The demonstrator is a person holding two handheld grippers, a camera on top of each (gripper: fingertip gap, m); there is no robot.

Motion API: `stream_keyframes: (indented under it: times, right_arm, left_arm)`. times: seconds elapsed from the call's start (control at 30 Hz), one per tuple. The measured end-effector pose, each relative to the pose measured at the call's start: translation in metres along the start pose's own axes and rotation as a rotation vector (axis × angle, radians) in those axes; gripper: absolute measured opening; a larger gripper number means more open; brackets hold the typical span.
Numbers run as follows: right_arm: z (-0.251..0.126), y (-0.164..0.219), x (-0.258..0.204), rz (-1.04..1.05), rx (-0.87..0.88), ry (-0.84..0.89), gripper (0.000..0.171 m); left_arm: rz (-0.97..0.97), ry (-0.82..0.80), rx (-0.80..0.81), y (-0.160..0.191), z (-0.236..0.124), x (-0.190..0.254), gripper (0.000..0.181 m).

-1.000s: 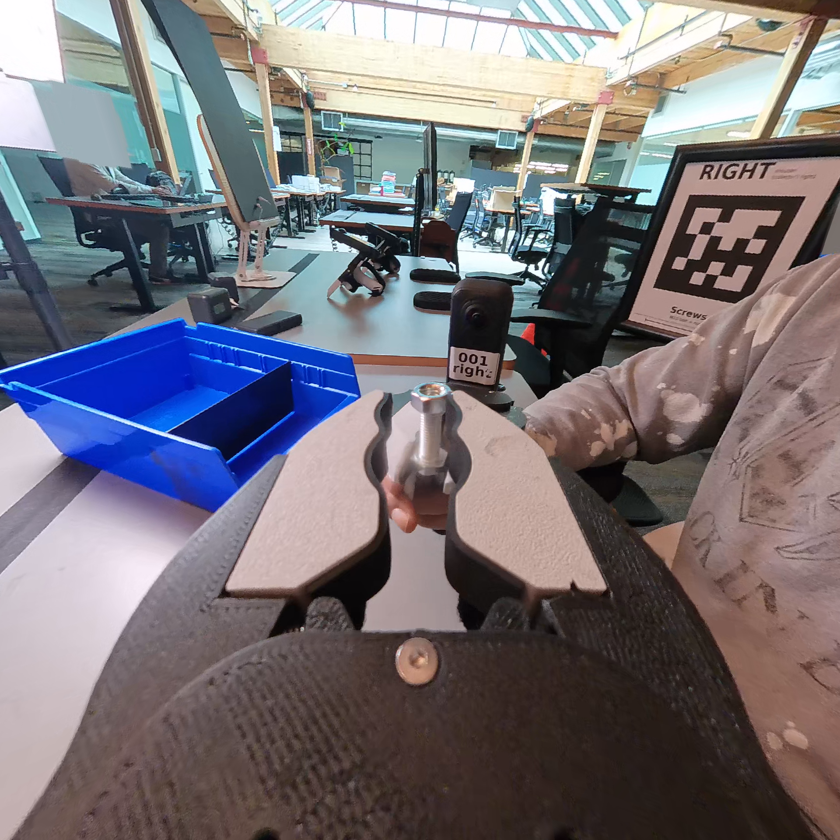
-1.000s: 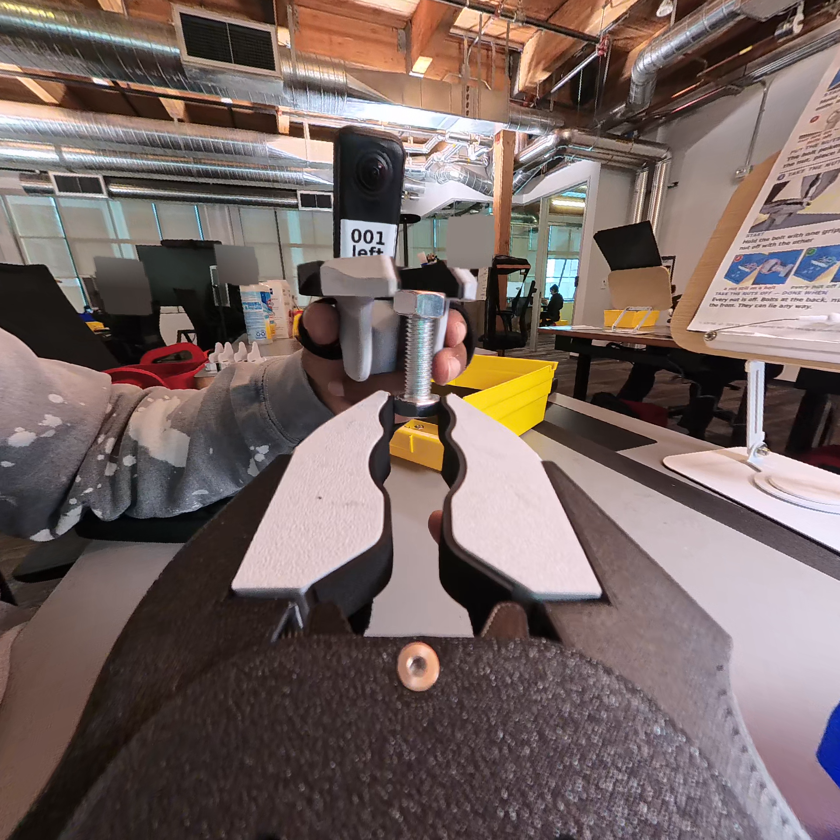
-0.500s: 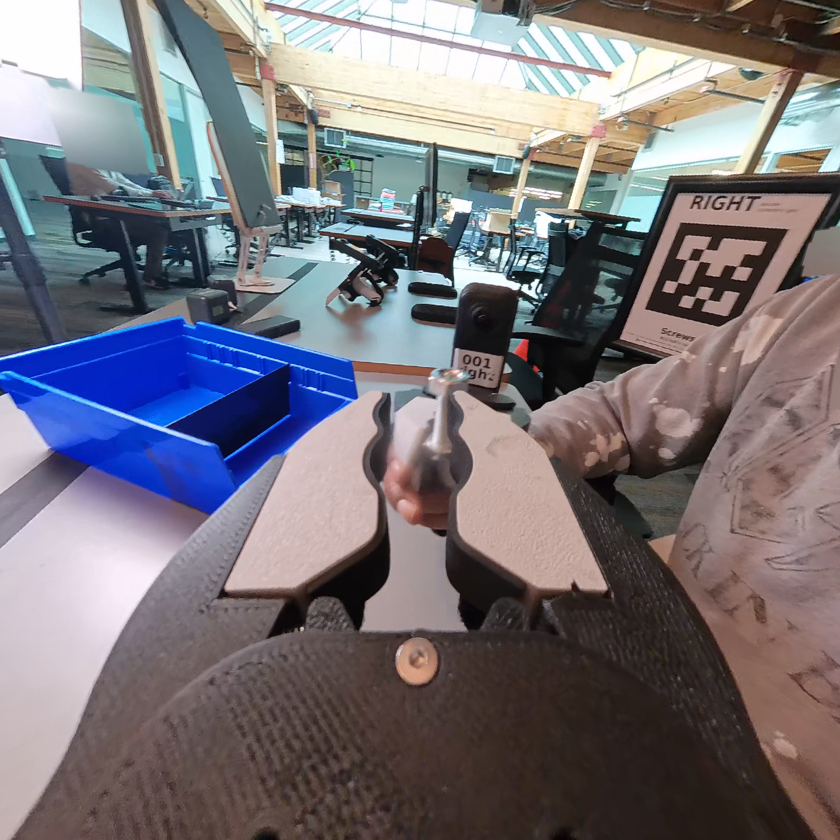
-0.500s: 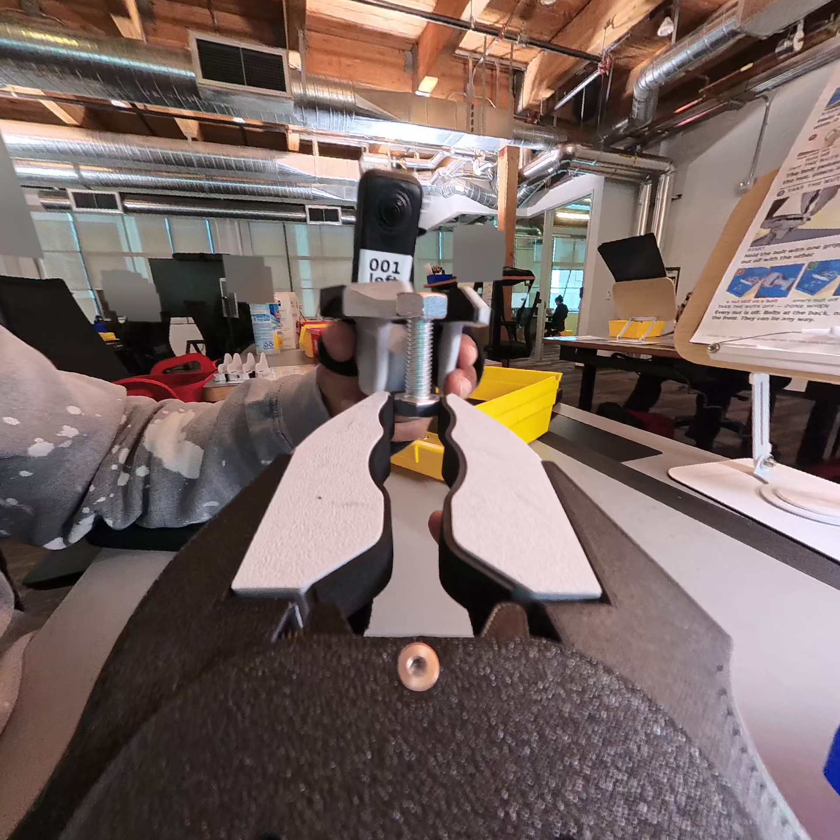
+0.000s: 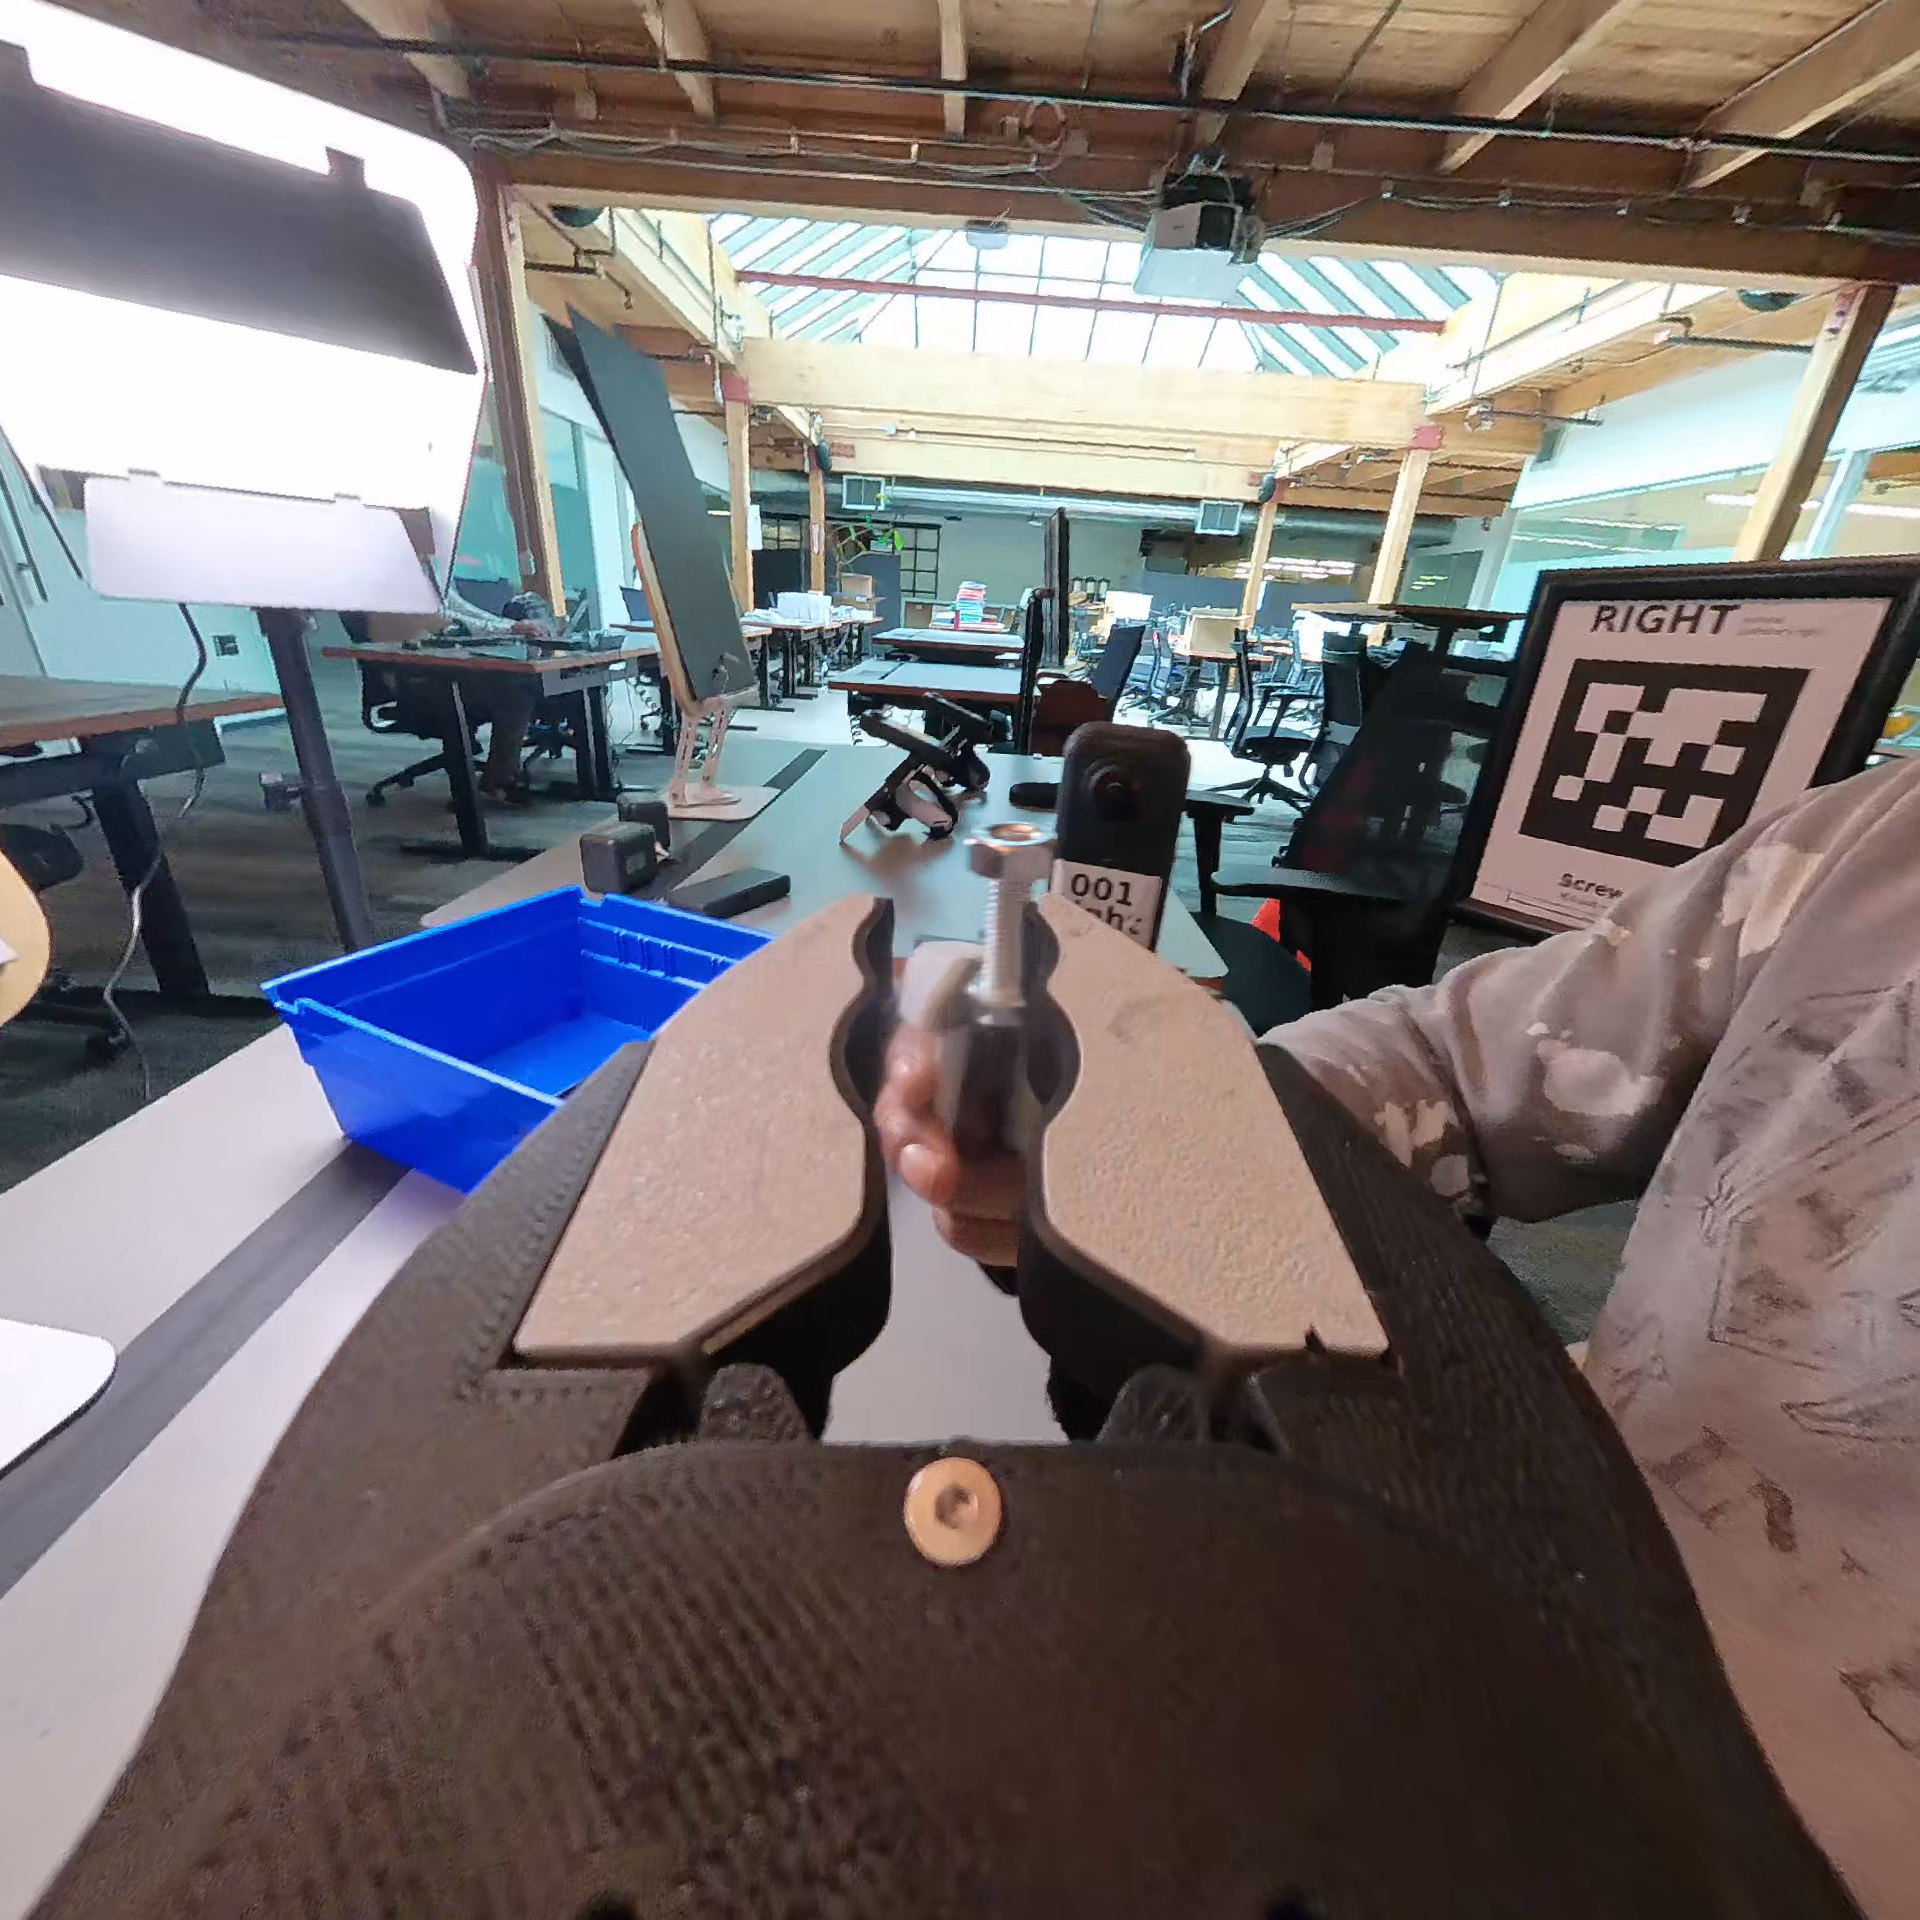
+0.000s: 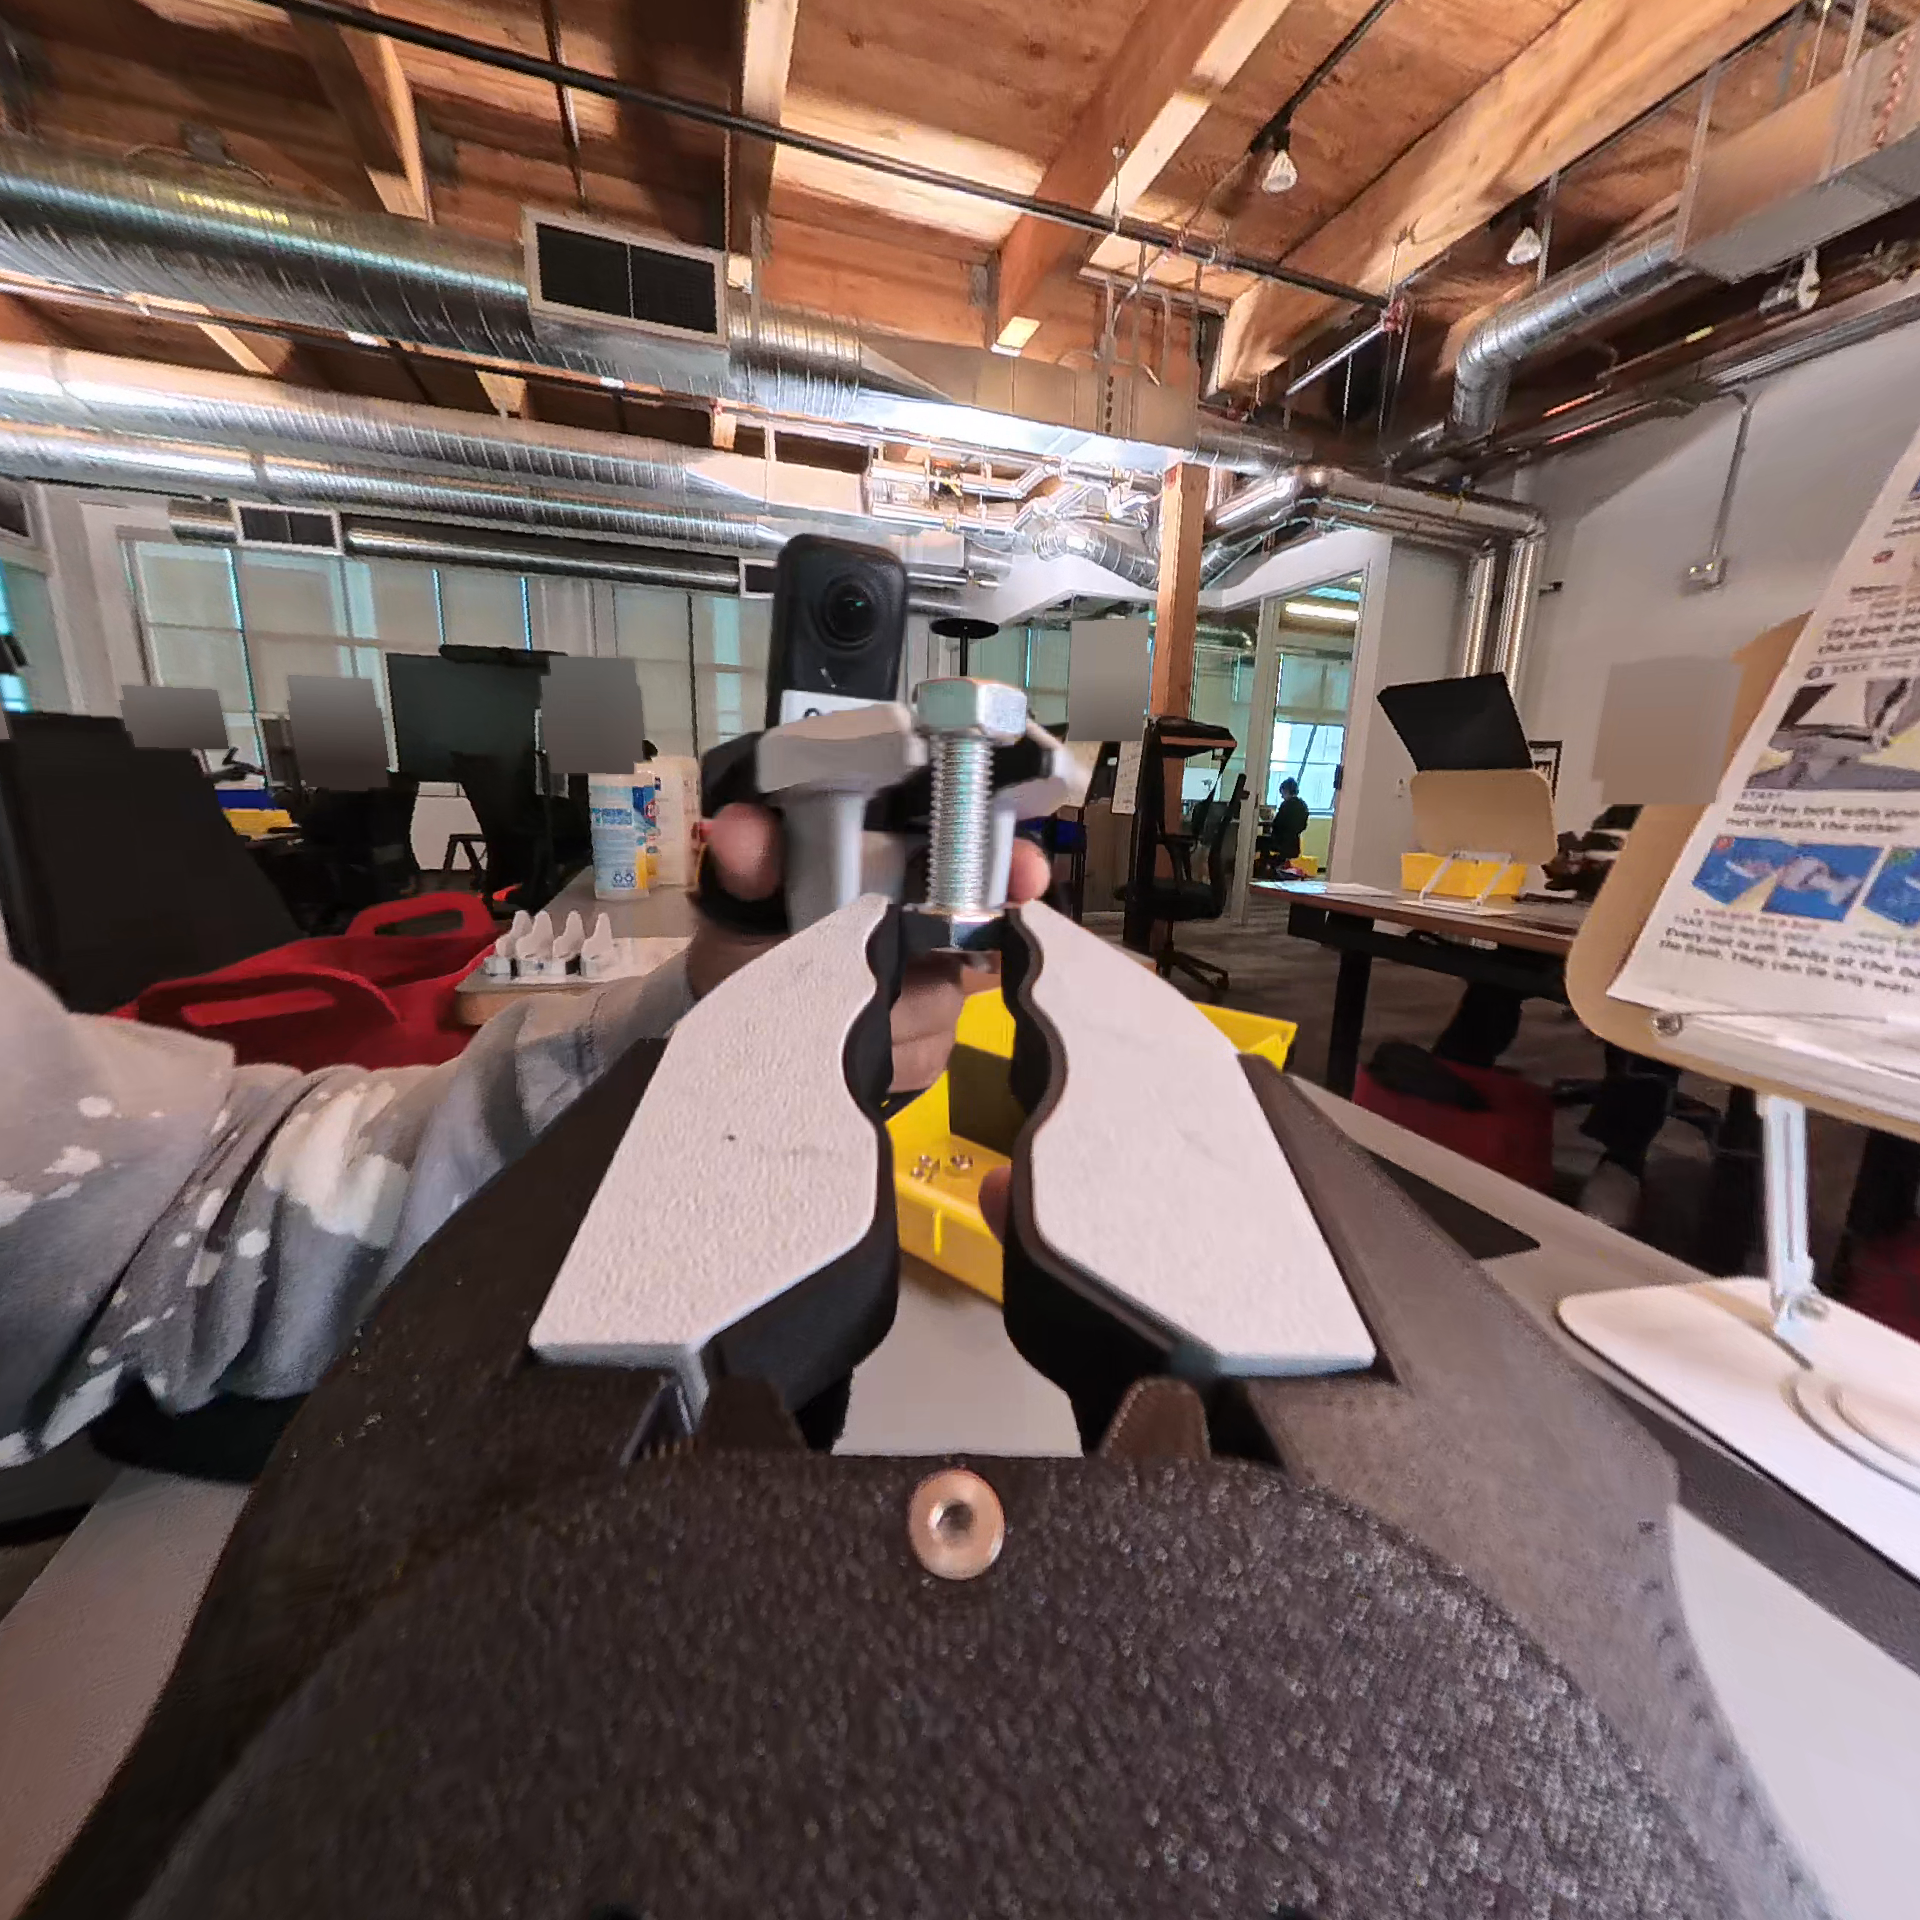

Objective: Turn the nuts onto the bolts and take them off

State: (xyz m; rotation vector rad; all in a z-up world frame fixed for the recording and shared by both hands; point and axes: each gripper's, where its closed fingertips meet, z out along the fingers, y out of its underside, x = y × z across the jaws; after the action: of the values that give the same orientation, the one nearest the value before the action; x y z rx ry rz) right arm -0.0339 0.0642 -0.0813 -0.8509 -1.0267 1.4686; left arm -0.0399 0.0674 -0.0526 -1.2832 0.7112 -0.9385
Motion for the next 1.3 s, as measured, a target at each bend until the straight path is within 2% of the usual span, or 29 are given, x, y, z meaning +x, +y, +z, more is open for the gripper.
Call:
stream_keyframes:
  times: [0.1,0.23,0.3,0.5,0.6,0.87,0.93,1.03,1.17,1.3]
  right_arm:
    - [0.02,-0.002,0.003,-0.006,-0.001,0.006,0.018]
    - [0.033,-0.006,-0.005,-0.012,0.026,-0.028,0.018]
    - [0.032,-0.011,-0.01,-0.003,0.056,-0.068,0.018]
    - [0.027,-0.002,-0.003,0.026,0.042,-0.05,0.018]
    - [0.027,0.004,-0.004,0.036,0.028,-0.049,0.018]
    - [0.015,-0.012,-0.002,0.135,0.132,-0.12,0.018]
    - [0.016,-0.009,-0.001,0.127,0.114,-0.109,0.018]
    - [0.018,-0.003,0.001,0.114,0.075,-0.084,0.018]
    - [0.023,0.016,0.004,-0.001,-0.088,-0.019,0.018]
    - [0.024,0.024,0.008,-0.025,-0.157,0.017,0.018]
  left_arm:
    - [0.005,0.004,0.014,-0.008,-0.002,0.006,0.029]
    - [-0.002,-0.023,0.035,-0.014,-0.007,-0.001,0.025]
    - [-0.032,-0.068,0.037,-0.014,-0.011,-0.012,0.015]
    - [-0.038,-0.002,0.052,-0.015,-0.007,-0.001,0.028]
    - [-0.019,-0.032,0.021,-0.01,-0.001,-0.002,0.028]
    - [-0.035,-0.011,0.03,-0.012,-0.005,-0.001,0.025]
    - [-0.042,0.001,0.018,-0.009,-0.003,0.0,0.018]
    - [-0.036,-0.024,-0.005,-0.006,-0.003,-0.003,0.018]
    - [0.013,-0.061,-0.068,0.0,-0.002,-0.005,0.018]
    - [0.071,-0.106,-0.108,0.004,-0.001,-0.008,0.018]
